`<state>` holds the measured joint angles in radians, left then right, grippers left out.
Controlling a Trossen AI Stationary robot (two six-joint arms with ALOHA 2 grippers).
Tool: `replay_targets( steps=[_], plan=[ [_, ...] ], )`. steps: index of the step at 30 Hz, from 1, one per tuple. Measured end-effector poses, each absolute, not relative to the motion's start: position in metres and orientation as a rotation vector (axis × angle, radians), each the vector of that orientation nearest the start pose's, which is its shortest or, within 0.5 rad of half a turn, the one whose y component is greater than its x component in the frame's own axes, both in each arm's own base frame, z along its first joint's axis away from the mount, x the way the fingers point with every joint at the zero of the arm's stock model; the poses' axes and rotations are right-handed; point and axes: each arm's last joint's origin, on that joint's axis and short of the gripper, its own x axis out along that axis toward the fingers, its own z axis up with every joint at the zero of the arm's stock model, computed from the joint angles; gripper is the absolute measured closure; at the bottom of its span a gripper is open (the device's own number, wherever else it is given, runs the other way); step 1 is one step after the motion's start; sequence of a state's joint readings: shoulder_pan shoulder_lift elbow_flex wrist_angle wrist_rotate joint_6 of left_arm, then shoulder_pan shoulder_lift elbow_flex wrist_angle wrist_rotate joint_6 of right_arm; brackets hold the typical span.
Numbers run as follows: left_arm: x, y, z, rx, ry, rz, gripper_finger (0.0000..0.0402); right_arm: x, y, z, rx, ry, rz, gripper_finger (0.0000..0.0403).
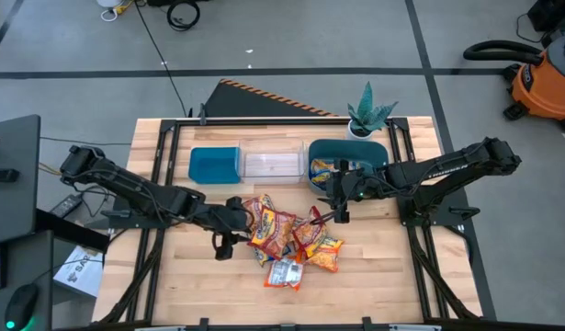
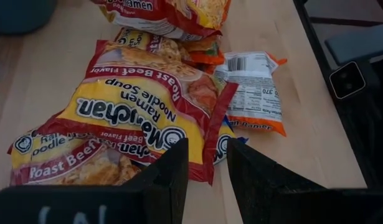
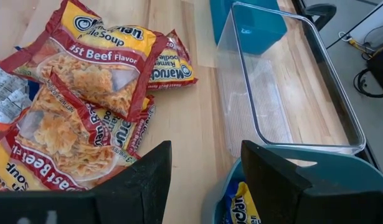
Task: Sort Maruchan noodles
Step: Put the red noodle pack into the transparent bin
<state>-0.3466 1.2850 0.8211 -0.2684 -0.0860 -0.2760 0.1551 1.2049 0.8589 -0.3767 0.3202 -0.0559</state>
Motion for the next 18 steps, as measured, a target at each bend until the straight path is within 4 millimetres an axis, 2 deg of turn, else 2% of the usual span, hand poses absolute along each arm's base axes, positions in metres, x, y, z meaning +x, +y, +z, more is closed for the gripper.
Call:
replay_targets(
  steps=[14,18],
  plan=[
    [0.2488,-0.0863,0.2364,-0.097,0.737,-0.124,0.0286,0.2462,0.0293,0.2603,-0.224,0.709,-0.138,0.0204],
    [0.2492,-0.0898,0.2341,-0.141,0.748,-0.113,0.0286,0.2461,0.0293,0.2603,-0.218,0.709,-0.141,0.0204]
  ],
)
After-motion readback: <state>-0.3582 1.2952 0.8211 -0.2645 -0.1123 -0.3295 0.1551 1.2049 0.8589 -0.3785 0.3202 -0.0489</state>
